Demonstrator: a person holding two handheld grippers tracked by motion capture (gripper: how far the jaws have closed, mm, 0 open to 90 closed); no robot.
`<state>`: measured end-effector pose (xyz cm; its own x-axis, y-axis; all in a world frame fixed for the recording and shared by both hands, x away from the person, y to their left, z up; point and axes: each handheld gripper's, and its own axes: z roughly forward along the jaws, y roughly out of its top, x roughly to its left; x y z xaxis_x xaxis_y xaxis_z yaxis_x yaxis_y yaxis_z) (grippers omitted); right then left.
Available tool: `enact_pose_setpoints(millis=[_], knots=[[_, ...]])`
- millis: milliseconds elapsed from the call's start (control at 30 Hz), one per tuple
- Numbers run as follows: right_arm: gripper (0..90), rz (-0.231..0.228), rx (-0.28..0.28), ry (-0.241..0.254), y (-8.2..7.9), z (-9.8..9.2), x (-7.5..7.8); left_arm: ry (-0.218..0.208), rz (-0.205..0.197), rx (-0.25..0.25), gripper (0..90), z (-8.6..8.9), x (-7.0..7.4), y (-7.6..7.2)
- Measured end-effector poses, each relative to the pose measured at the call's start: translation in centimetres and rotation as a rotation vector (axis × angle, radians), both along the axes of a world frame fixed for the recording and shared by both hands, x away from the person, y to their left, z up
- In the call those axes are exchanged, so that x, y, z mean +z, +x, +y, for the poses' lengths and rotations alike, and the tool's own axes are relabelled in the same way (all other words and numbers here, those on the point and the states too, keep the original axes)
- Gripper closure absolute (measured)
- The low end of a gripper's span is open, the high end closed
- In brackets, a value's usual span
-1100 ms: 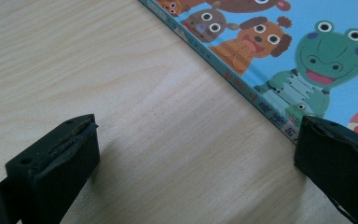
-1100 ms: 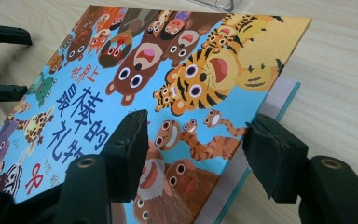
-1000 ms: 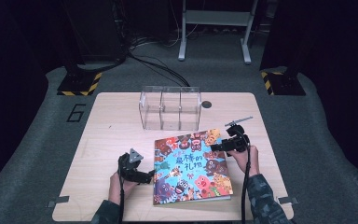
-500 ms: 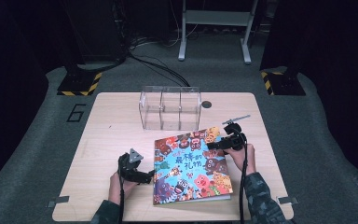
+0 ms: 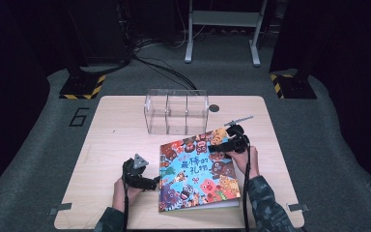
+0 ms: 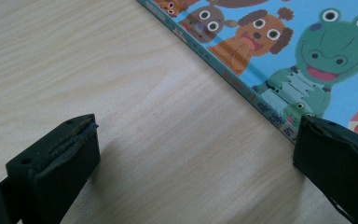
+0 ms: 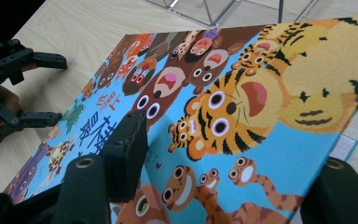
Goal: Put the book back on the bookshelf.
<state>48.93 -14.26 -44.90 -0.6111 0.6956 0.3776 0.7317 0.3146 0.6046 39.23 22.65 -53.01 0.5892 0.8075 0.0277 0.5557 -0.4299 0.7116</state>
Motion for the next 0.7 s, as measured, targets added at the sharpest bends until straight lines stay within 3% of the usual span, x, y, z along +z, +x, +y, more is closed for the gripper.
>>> enact_pose_setpoints(millis=[133,433,700], knots=[[38.4,-0.001,0.003,0.000,0.44,0.14,0.00,0.000,-0.001,0.000,0.2,0.00,0.00,0.00],[45.1,0.025,-0.007,0.071,0.69,-0.05,-0.12,0.000,0.000,0.000,0.2,0.01,0.00,0.00],[45.7,0.041,-0.020,0.074,0.70,-0.17,-0.31,0.000,0.000,0.000,0.2,0.00,0.00,0.00]])
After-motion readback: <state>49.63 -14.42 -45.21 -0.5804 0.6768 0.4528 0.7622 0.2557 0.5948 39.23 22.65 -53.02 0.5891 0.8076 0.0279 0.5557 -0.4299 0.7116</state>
